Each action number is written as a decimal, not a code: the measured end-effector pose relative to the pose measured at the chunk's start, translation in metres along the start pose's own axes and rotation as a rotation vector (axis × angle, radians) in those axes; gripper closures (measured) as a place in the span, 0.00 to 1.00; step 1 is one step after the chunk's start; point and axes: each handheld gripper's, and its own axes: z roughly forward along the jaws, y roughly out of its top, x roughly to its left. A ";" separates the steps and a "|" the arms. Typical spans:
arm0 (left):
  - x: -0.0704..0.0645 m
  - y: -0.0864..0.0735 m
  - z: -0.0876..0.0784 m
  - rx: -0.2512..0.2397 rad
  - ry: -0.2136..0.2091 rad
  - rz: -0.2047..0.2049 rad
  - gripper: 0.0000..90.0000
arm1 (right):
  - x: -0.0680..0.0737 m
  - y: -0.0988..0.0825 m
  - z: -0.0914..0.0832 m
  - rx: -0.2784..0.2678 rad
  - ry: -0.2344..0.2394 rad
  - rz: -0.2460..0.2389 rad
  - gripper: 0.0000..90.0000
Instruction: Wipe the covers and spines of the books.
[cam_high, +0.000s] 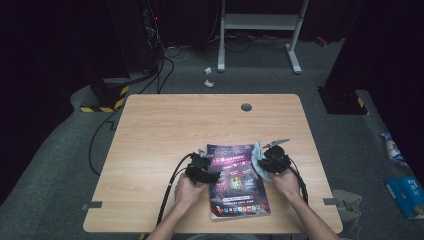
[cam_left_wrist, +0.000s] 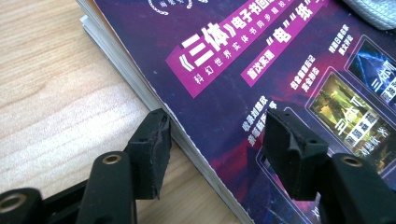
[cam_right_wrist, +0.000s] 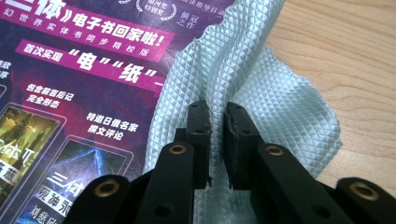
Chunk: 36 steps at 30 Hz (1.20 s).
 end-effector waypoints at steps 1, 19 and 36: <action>0.000 0.001 0.000 0.003 0.000 -0.003 0.46 | 0.001 0.001 -0.001 -0.003 -0.007 -0.007 0.91; 0.011 0.002 0.006 -0.044 0.040 -0.001 0.34 | 0.041 0.040 0.023 0.027 -0.032 -0.108 0.92; 0.012 0.002 0.006 -0.045 0.045 0.019 0.33 | 0.086 0.066 0.040 0.064 0.062 -0.199 0.92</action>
